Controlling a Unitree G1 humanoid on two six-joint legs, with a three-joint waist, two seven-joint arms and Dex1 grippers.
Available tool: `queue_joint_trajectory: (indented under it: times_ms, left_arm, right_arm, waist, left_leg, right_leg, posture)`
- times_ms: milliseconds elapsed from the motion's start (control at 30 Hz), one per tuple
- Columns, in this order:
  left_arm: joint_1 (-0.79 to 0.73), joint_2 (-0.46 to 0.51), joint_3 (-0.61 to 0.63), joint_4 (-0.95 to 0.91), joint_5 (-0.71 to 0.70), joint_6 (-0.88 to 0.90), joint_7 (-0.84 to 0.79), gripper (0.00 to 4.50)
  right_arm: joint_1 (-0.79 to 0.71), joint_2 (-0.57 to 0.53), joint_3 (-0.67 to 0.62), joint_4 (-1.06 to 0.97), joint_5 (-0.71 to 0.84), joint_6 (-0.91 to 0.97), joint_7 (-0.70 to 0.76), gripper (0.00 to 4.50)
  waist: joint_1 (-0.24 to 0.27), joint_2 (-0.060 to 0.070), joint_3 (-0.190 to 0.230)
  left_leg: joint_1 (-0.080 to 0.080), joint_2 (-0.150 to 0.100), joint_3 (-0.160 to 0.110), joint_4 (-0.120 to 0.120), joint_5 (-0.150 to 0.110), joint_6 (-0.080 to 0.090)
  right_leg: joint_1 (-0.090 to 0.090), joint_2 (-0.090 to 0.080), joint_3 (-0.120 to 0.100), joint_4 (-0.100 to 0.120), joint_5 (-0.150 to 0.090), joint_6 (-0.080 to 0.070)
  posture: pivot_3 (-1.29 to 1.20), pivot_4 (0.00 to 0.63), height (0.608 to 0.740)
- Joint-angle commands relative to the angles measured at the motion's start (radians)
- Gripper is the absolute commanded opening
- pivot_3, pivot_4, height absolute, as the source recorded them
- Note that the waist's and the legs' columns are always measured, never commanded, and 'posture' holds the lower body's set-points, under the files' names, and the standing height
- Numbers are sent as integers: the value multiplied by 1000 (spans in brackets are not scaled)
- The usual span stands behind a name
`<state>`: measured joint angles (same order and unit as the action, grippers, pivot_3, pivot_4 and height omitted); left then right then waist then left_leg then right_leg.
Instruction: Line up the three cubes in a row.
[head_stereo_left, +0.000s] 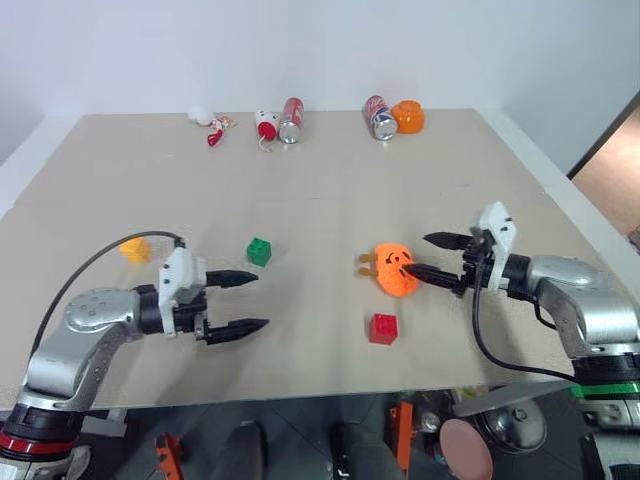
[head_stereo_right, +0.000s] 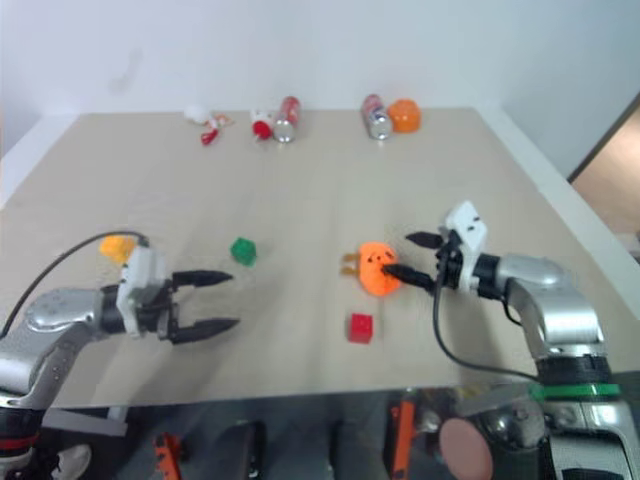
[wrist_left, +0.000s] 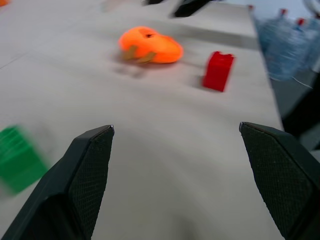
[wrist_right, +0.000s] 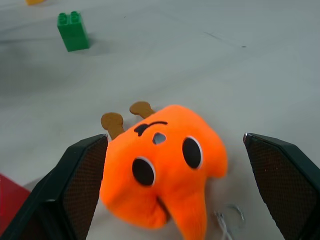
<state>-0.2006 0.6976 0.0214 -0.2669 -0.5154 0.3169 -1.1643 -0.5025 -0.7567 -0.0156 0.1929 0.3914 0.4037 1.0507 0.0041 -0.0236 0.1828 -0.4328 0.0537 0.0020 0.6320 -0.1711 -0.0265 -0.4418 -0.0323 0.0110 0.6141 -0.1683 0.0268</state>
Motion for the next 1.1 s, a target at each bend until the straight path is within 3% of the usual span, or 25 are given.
queue_joint_trajectory:
  times_ms: [33, 300, 500, 733, 933, 1100]
  left_arm:
    - [-26, 0, -23, -18, 24, -39, -9, 4151]
    - [-45, -45, -51, 14, 55, -84, 24, 4151]
    - [-33, -78, -58, 43, 75, -107, 52, 4171]
    - [-63, -122, -82, 93, 104, -147, 60, 4171]
    - [-146, -185, -144, 178, 163, -208, 58, 4171]
    - [-189, -249, -182, 223, 181, -239, 66, 4171]
  right_arm:
    - [-62, 16, 34, 96, -50, -60, 42, 4500]
    - [-207, 119, 120, 373, -176, -190, 77, 4500]
    - [-265, 161, 118, 513, -211, -279, 98, 2603]
    - [-249, 148, 113, 502, -207, -267, 145, 349]
    - [-176, 75, 53, 376, -180, -239, 144, 349]
    - [-210, -35, -108, 434, -164, -283, -14, 349]
  waist:
    - [0, 0, 0]
    - [-1, 0, 0]
    - [-6, -1, -1]
    - [-6, -1, -1]
    - [3, -1, -1]
    - [3, -1, -1]
  left_leg:
    - [-1, 0, 0, 0, 0, 0]
    - [1, 0, 1, 1, 0, 1]
    - [5, 0, 1, 2, 0, 1]
    - [8, 1, 1, 2, 0, 1]
    - [8, 1, 0, 2, 0, 1]
    - [4, -2, 1, 2, 0, 1]
  right_leg:
    - [0, 0, 0, 0, 0, 0]
    - [0, 2, 4, 1, 0, 0]
    - [3, 4, 6, 1, 2, -2]
    - [4, 7, 9, 2, 3, -3]
    - [4, 7, 10, 4, 3, -3]
    - [1, 6, 14, 4, 4, -1]
  posture:
    - [0, 150, 740]
    - [0, 150, 740]
    - [0, 150, 740]
    - [0, 150, 740]
    - [0, 150, 740]
    - [0, 150, 740]
